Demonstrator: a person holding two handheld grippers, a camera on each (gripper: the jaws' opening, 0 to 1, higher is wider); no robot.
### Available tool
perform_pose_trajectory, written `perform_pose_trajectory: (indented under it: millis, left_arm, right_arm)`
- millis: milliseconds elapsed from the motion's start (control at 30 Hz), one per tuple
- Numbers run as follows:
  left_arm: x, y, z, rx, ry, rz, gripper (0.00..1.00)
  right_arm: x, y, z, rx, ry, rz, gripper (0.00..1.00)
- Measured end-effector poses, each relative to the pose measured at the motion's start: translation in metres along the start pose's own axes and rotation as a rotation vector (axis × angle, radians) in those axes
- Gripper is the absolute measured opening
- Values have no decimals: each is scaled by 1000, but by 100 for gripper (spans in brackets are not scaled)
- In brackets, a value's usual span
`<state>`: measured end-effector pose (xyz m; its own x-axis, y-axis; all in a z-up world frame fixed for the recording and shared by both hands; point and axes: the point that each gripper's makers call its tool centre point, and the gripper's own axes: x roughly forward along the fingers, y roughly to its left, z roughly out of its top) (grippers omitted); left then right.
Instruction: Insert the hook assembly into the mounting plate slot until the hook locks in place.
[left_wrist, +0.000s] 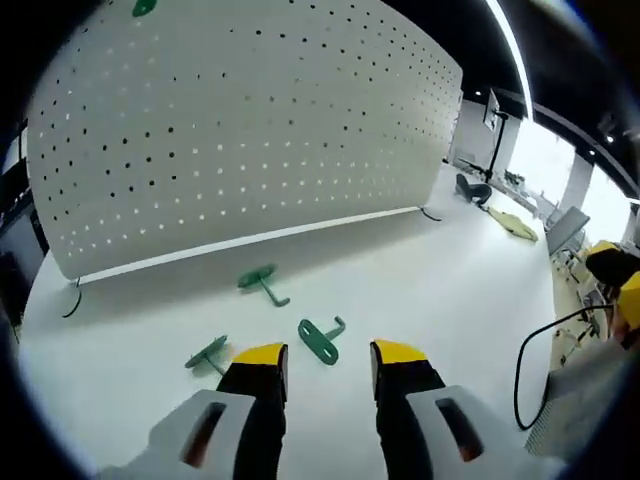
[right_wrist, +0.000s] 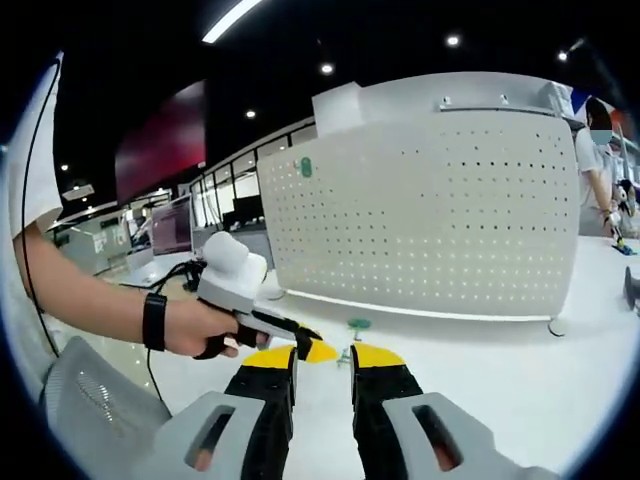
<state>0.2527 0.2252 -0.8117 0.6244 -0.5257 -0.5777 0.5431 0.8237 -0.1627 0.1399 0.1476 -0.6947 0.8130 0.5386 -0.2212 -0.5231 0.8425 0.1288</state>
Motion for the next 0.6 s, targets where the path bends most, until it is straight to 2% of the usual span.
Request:
perform_pose_trajectory:
  millis: [233, 433, 600]
  left_arm:
    - [12, -3, -7, 32, 33, 35, 31]
    - [20, -1, -13, 15, 55, 53, 30]
    - [22, 4, -16, 0, 71, 81, 23]
  right_arm:
    - [-1, -4, -4, 11, 3, -3, 21]
    - [0, -8, -4, 18, 3, 1, 21]
    - [0, -11, -6, 25, 3, -1, 21]
